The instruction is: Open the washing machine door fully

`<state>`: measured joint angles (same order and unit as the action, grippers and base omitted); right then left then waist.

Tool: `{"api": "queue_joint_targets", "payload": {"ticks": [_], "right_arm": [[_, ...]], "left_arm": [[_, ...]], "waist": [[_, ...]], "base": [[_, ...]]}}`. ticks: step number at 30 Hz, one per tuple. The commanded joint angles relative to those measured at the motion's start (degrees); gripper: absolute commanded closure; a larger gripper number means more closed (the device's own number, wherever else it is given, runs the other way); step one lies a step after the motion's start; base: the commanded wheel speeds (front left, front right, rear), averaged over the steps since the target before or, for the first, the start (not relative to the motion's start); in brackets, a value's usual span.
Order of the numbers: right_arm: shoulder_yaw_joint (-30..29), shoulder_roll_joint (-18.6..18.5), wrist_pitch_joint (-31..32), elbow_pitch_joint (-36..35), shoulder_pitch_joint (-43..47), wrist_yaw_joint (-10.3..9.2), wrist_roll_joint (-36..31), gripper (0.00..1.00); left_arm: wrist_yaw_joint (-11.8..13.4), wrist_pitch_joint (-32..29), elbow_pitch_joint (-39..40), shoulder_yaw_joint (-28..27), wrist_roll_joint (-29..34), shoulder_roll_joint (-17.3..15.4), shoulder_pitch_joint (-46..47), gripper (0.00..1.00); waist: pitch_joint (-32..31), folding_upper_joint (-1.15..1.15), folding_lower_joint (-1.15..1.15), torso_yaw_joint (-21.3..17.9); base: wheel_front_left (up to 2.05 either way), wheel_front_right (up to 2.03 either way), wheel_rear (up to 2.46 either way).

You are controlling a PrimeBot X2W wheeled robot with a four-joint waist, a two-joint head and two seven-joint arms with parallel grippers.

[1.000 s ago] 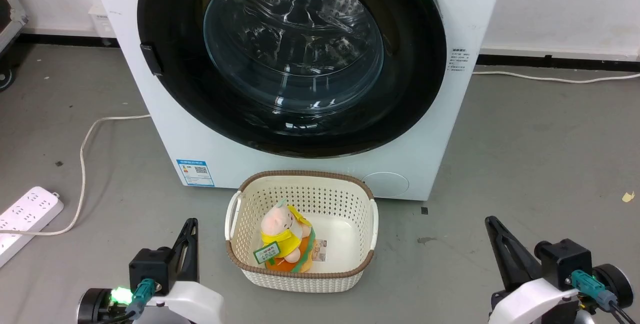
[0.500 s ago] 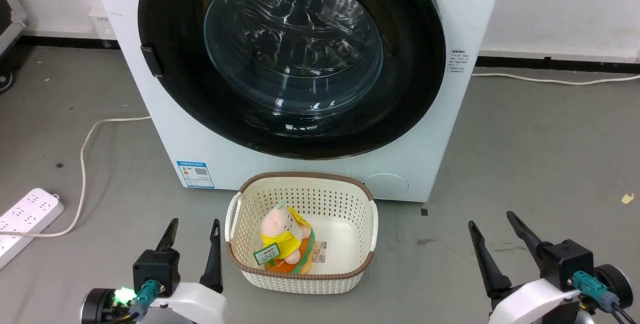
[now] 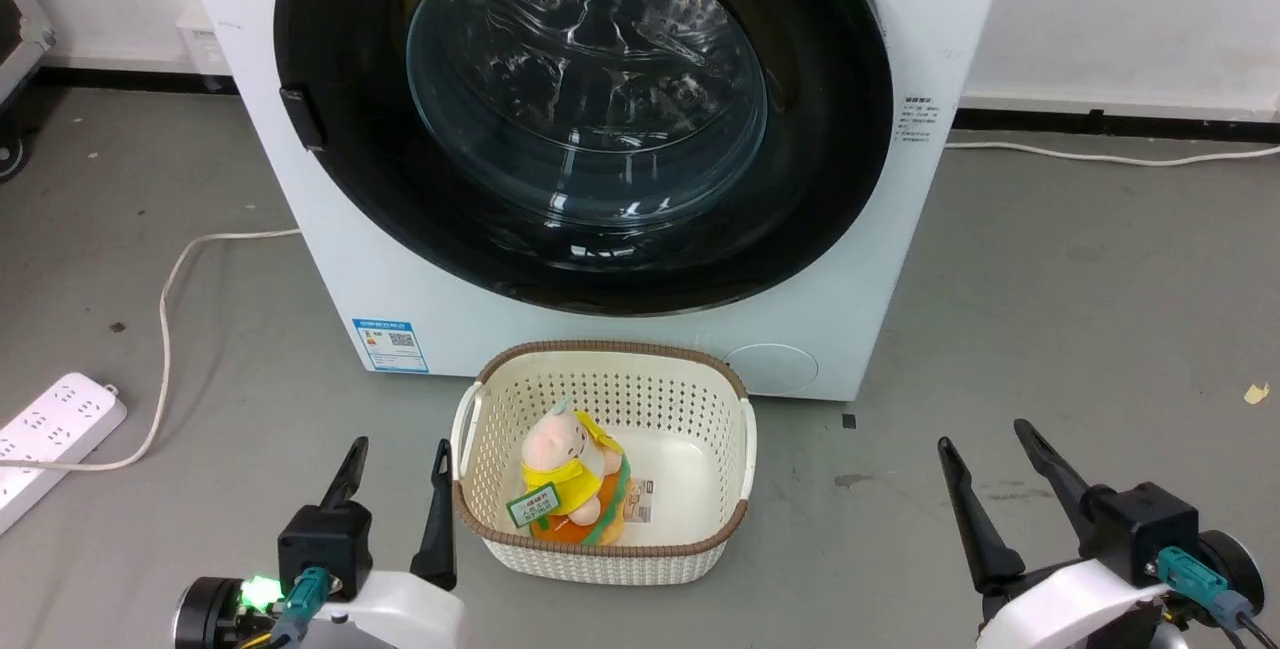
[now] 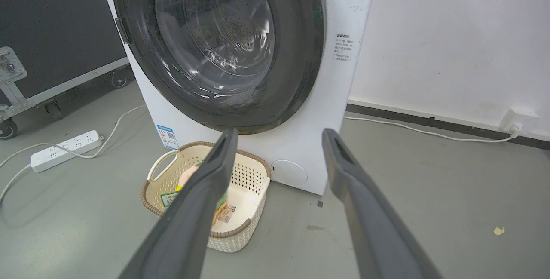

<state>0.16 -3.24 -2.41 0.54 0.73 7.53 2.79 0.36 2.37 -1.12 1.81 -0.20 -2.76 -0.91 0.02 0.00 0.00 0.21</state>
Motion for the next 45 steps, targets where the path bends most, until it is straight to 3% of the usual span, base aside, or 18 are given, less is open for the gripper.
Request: {"api": "queue_joint_targets", "payload": {"ticks": [1,13,19,20,21,22,30,36,45], "right_arm": [[0.00,-0.16,-0.60,0.23,-0.69,-0.01,0.88,0.00],[0.55,-2.42,-1.85,0.85,-5.68,-0.01,6.79,0.00],[-0.98,-3.09,-0.55,1.69,-11.01,-0.02,15.16,0.00],[-1.34,-3.06,-0.16,1.94,-11.69,-0.02,16.32,0.15],[-1.76,-2.94,0.29,2.18,-12.38,-0.02,17.61,0.94],[-2.15,-2.88,0.79,2.39,-13.08,-0.02,18.80,1.00],[-5.56,-2.42,5.15,6.83,-19.61,-0.02,26.49,1.00],[-10.00,-1.76,9.99,14.47,-27.44,-0.02,33.62,1.00],[-14.19,-3.73,17.95,26.61,-39.18,-0.02,40.88,1.00]], "left_arm": [[0.27,0.63,-0.15,0.38,-0.34,-0.02,0.11,0.00],[0.77,2.07,0.03,1.67,-0.53,-0.03,1.80,0.00],[1.08,3.03,0.07,2.60,-0.59,-0.04,3.08,0.00],[1.11,3.15,0.08,2.72,-0.61,-0.04,3.22,0.00],[1.16,3.27,0.08,2.84,-0.63,-0.04,3.36,0.00],[1.20,3.39,0.08,2.96,-0.65,-0.04,3.50,0.00],[1.53,4.35,0.03,3.66,-0.92,-0.05,4.56,0.00],[1.60,5.06,0.04,4.05,-0.90,-0.06,5.64,0.00],[2.04,6.14,0.04,5.13,-1.15,-0.06,6.74,0.00]], "waist": [[0.20,0.00,0.00,0.05],[2.98,0.00,0.00,0.85],[5.18,0.00,0.00,1.52],[5.44,0.00,0.00,1.62],[5.70,0.00,0.00,1.72],[5.97,0.00,0.00,1.83],[8.25,0.00,0.00,2.62],[10.06,0.00,0.00,3.29],[12.31,0.00,0.00,4.54]], "base": [[0.00,0.00,0.00],[0.00,0.00,0.00],[0.00,0.00,0.00],[0.00,0.00,0.00],[0.00,0.00,0.00],[0.00,0.00,0.00],[0.00,0.00,0.00],[0.00,0.00,0.00],[0.00,0.00,0.00]]}}
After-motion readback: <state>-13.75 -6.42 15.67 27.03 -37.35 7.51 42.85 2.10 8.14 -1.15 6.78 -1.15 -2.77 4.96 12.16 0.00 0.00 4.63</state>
